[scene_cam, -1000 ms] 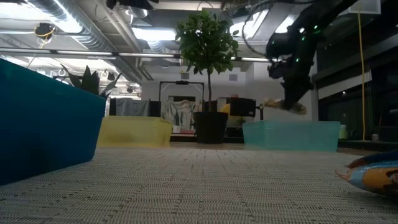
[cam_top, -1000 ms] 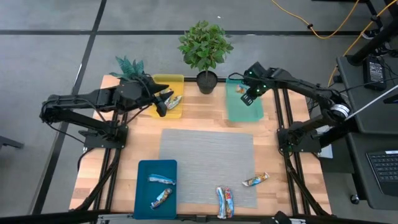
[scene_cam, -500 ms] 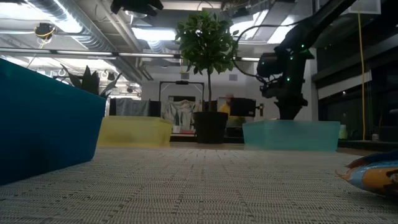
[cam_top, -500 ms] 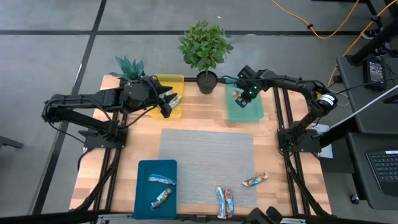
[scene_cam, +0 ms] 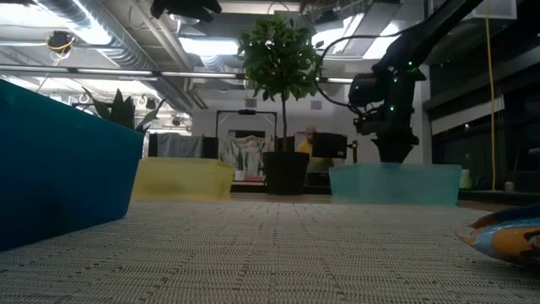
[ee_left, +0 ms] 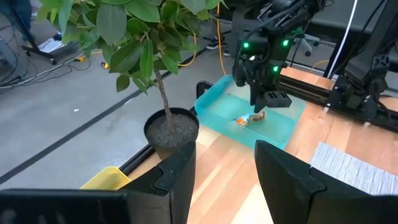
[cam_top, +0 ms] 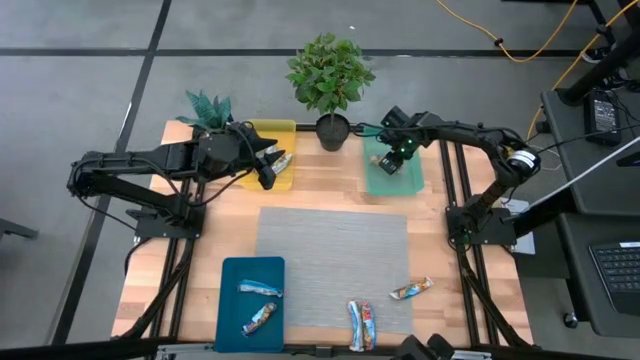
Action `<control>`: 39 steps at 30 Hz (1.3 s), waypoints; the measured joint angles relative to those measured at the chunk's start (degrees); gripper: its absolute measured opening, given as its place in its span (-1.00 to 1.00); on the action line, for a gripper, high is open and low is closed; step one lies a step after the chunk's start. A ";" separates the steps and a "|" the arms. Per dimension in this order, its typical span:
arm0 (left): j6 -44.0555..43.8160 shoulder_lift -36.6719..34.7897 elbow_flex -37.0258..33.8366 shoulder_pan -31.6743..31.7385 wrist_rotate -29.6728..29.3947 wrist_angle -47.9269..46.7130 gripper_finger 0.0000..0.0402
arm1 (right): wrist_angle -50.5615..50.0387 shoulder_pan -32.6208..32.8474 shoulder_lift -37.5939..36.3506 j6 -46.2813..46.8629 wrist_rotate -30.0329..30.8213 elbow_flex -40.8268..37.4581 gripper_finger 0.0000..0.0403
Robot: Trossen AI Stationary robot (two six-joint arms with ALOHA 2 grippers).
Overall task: Pick and place Granola Bars by type
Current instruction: Put the yellow granola bar into the blue transparent bin
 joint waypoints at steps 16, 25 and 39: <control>3.81 -0.02 0.00 0.00 0.10 -0.02 -0.22 | -17.79 15.20 -27.40 0.90 -1.88 0.00 0.07; 5.80 -0.02 0.00 0.00 0.08 0.00 -0.22 | -23.22 34.50 -44.33 15.54 -5.14 1.27 0.07; 6.83 -0.02 0.00 0.00 0.65 0.00 -0.22 | -23.04 56.00 -39.68 24.70 0.08 8.83 0.07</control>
